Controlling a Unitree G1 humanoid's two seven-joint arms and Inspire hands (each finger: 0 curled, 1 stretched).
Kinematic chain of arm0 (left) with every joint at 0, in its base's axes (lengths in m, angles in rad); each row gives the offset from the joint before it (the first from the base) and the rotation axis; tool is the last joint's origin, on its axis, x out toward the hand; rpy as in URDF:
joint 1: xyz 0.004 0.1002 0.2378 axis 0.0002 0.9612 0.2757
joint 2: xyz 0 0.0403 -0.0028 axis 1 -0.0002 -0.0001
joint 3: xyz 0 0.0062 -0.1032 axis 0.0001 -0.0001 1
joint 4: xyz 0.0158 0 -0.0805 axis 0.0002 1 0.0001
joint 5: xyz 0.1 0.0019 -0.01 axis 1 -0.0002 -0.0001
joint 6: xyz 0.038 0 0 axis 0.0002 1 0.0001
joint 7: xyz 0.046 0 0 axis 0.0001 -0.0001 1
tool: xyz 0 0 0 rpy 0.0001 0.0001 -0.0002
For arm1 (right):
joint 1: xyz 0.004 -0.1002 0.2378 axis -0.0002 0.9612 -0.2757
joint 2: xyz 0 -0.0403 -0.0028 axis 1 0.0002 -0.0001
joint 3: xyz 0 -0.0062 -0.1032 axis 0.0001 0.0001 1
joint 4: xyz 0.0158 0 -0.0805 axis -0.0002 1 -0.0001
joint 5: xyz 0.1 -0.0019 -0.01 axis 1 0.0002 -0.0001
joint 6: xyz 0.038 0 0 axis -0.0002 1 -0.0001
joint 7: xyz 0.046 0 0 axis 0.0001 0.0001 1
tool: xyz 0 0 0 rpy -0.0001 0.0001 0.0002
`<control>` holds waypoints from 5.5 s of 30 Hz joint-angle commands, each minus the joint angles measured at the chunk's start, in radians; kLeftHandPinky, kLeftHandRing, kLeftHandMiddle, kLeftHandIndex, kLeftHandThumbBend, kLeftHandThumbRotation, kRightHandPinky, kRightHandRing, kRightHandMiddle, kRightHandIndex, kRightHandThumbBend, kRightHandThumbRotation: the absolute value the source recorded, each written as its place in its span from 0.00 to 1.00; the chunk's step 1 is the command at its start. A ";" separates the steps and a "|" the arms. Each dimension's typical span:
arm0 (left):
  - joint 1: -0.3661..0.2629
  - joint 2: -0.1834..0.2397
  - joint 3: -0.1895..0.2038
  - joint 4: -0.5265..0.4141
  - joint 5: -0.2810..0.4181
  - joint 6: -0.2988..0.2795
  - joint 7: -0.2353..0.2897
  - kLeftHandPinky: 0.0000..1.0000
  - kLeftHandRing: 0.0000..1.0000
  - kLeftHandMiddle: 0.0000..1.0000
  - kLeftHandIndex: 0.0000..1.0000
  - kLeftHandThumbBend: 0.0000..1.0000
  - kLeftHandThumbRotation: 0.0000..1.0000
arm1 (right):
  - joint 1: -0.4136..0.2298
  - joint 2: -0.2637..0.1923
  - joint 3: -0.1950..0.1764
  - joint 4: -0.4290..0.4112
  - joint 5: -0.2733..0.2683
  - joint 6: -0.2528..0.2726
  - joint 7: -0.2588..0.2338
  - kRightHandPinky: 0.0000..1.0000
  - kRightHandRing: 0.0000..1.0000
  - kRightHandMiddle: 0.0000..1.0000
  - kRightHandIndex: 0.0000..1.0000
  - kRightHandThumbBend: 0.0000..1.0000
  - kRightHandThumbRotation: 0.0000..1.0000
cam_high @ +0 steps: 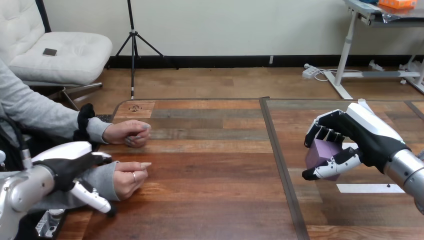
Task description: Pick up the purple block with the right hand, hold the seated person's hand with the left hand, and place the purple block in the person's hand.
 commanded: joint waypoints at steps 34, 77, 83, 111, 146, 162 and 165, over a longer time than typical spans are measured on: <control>-0.120 0.030 -0.113 0.126 0.108 -0.027 0.268 0.70 0.78 0.80 0.81 1.00 0.14 | -0.029 -0.015 -0.044 -0.037 0.014 0.018 -0.027 0.36 0.38 0.42 0.43 0.85 0.00; -0.177 0.005 -0.115 0.283 -0.057 -0.241 0.271 0.19 0.25 0.33 0.34 0.71 0.00 | -0.045 -0.002 -0.039 -0.010 0.008 0.003 -0.045 0.35 0.37 0.42 0.43 0.84 0.00; -0.178 0.006 -0.110 0.274 -0.065 -0.237 0.260 0.19 0.24 0.32 0.34 0.70 0.00 | -0.049 0.005 -0.037 -0.004 0.008 -0.014 -0.057 0.35 0.37 0.42 0.43 0.85 0.00; -0.121 0.022 -0.014 -0.024 -0.215 -0.221 0.212 0.17 0.23 0.31 0.34 0.67 0.00 | -0.094 0.081 -0.018 -0.050 0.001 0.042 -0.066 0.34 0.37 0.42 0.43 0.81 0.00; -0.107 -0.048 0.044 -0.305 -0.280 -0.161 0.202 0.17 0.23 0.32 0.33 0.66 0.00 | -0.187 0.265 0.025 -0.063 -0.090 0.037 -0.155 0.31 0.32 0.38 0.41 0.81 0.00; -0.116 -0.093 0.048 -0.334 -0.296 -0.148 0.210 0.15 0.21 0.30 0.31 0.68 0.00 | -0.230 0.351 0.053 -0.054 -0.106 0.064 -0.139 0.32 0.33 0.39 0.42 0.78 0.00; -0.118 -0.102 0.049 -0.342 -0.299 -0.137 0.202 0.16 0.22 0.30 0.31 0.68 0.00 | -0.237 0.366 0.059 -0.055 -0.110 0.070 -0.136 0.32 0.33 0.39 0.42 0.77 0.00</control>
